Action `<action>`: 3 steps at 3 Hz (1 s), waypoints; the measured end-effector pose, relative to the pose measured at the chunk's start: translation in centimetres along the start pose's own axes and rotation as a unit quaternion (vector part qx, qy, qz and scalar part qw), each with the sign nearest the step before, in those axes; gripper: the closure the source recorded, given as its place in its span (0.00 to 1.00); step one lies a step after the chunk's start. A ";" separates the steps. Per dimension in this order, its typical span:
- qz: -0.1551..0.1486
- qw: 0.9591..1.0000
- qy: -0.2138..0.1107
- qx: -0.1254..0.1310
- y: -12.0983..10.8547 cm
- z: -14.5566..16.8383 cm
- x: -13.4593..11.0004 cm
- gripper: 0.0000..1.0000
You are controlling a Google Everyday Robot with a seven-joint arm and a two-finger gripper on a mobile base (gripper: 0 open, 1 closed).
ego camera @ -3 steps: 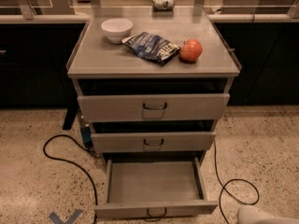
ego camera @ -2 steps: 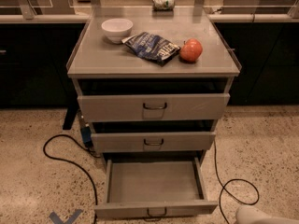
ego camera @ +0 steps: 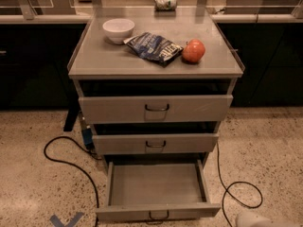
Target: Close bottom drawer
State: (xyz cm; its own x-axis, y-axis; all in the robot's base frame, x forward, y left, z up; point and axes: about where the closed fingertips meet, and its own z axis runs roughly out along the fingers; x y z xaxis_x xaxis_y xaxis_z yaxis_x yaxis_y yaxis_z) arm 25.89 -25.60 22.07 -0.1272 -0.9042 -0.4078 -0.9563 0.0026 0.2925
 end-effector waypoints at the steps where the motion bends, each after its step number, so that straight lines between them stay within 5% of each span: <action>1: -0.014 0.998 0.044 0.052 -0.9 -0.2 -0.6 0.00; 2: -0.008 0.995 0.046 0.089 -2.2 0.1 -0.7 0.00; 3: -0.008 0.995 0.046 0.090 -2.3 0.0 -0.7 0.00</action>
Offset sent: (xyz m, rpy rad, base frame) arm 0.0076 0.0041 0.0015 -0.0709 -0.0821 0.0046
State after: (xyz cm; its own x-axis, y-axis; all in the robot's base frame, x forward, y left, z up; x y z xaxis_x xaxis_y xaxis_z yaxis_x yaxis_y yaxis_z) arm 28.14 -24.97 21.65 -0.0949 -0.9398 -0.3284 -0.9906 0.0566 0.1245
